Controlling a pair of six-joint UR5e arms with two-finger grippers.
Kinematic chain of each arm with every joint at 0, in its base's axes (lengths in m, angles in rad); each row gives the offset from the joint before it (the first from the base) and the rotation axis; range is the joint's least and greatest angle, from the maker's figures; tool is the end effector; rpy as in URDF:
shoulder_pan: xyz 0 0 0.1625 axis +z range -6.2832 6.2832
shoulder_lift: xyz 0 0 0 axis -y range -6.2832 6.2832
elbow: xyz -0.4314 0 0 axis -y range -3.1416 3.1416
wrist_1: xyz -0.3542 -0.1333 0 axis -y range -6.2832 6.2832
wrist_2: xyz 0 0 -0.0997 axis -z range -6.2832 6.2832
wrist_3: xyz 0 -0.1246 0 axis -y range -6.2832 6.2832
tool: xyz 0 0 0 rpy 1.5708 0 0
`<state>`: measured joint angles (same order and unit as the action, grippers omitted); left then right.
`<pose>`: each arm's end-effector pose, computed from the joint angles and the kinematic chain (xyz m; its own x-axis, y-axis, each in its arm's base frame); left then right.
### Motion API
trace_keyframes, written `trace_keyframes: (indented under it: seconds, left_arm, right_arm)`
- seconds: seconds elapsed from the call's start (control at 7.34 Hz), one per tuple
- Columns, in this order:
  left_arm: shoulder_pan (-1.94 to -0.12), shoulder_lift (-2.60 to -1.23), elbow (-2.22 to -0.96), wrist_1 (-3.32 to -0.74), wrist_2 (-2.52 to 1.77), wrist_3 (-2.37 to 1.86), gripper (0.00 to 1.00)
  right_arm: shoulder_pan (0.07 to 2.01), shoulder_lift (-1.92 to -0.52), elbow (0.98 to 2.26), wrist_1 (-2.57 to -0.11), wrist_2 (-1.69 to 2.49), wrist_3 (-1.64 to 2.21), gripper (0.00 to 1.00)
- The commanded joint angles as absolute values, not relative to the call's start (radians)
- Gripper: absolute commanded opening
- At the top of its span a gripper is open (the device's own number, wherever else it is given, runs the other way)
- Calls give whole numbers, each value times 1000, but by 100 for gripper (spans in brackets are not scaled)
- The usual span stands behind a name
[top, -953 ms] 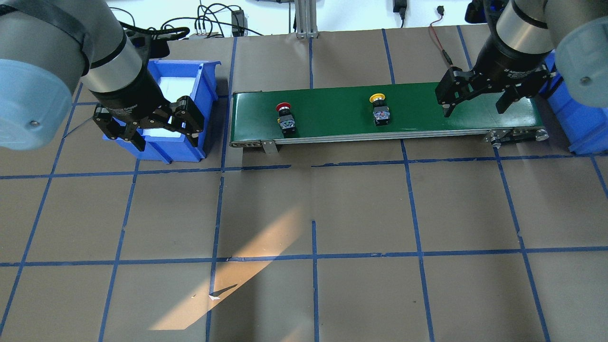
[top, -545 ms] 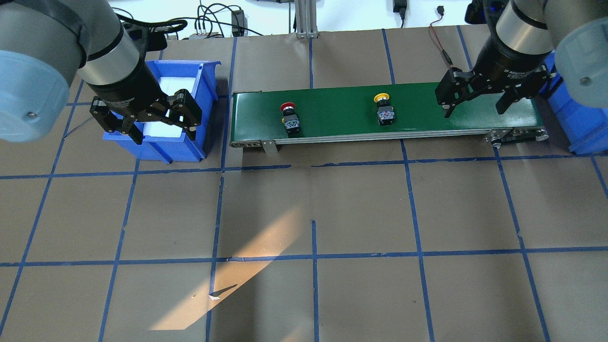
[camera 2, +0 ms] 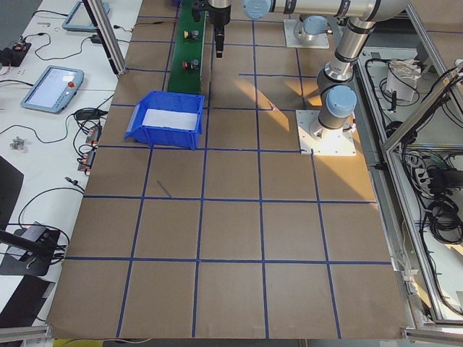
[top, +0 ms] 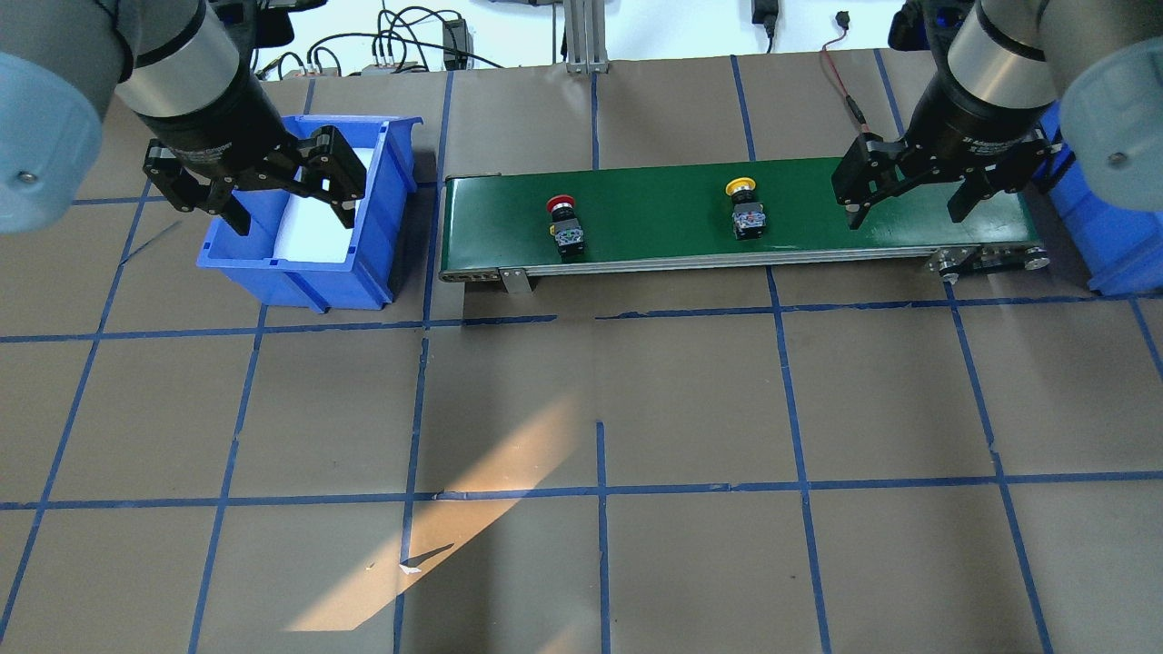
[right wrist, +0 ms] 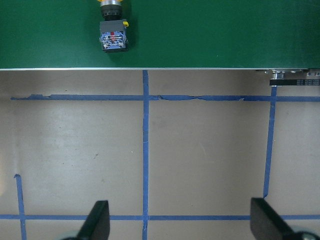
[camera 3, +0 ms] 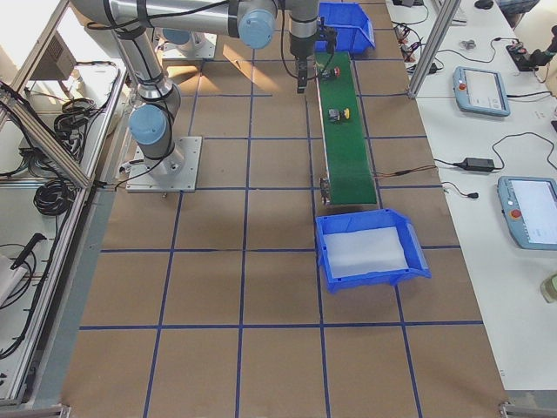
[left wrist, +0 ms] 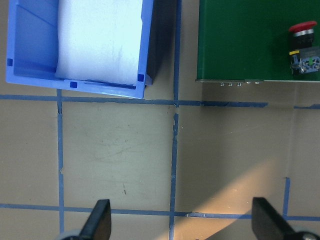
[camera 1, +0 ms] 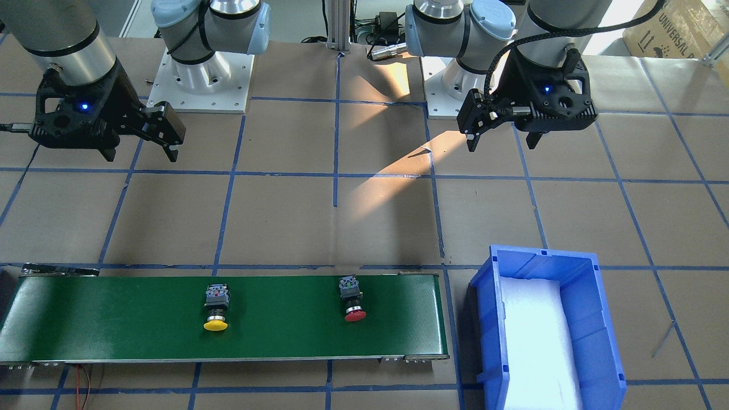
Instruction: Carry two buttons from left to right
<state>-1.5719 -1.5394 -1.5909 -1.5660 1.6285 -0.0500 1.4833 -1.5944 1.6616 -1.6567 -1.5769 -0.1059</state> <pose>-0.1266 -0.4422 0.4749 -0.9971 -0.0498 -0.0568 -0.0488 0.9986 -0.0190 0.0931 -0.4551 0.4473 -0.9998 -0.0183 0.0080 -0.0184 0.9997 -0.0180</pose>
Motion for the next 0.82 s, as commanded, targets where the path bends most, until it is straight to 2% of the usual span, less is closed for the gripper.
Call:
trace_keyframes:
  seconds: [0.0,0.68]
  left_arm:
    - [-1571,-1531,-1615,-1574,1681,-52,100]
    - [-1577,-1559,-1595,-1569,1565,-46,100]
  right_arm:
    - [1483,-1595,1663,-1657,-1577,-104,100]
    - [1483,-1594,1663,-1657,-1577,-106,100]
